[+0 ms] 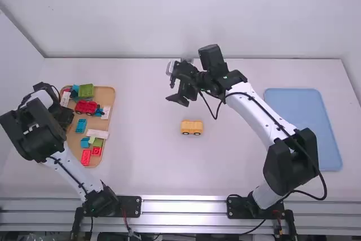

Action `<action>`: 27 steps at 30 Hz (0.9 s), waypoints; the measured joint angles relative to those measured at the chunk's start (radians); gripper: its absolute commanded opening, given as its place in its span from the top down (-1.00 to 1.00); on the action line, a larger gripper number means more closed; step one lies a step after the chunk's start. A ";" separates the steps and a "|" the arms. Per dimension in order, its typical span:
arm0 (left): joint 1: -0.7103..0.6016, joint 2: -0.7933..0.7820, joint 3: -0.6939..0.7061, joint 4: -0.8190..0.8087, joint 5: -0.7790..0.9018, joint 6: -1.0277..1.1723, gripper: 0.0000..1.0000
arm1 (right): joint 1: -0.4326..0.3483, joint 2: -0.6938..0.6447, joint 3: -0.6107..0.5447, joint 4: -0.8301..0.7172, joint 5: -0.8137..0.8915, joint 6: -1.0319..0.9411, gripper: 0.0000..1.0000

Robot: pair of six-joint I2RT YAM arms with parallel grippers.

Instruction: Assemble lego blocks to make yellow taxi

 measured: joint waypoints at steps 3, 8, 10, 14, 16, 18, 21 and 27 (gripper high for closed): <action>0.000 0.000 0.000 0.000 -0.005 0.000 0.31 | 0.000 0.000 0.000 0.000 0.000 -0.012 -0.97; 0.000 0.000 0.000 0.006 -0.008 0.031 0.35 | 0.000 0.000 0.000 0.000 0.000 -0.022 -0.98; 0.000 0.000 0.000 0.008 -0.008 0.045 0.27 | 0.000 0.000 0.000 0.000 0.000 -0.023 -0.98; 0.000 0.000 -0.001 0.004 -0.011 0.051 0.10 | 0.000 0.000 0.000 0.000 0.000 -0.024 -0.98; 0.000 0.000 -0.005 0.016 -0.011 0.043 0.11 | 0.000 0.000 0.000 0.000 0.000 -0.024 -0.98; 0.000 0.000 -0.019 0.041 -0.011 0.035 0.17 | 0.000 0.000 0.000 0.000 0.000 -0.023 -0.98; 0.000 0.000 -0.026 0.055 -0.010 0.031 0.29 | -0.005 0.000 0.000 0.000 0.000 -0.024 -0.98; 0.000 0.000 -0.028 0.072 -0.013 0.031 0.43 | -0.016 0.000 0.000 0.000 0.000 -0.026 -0.97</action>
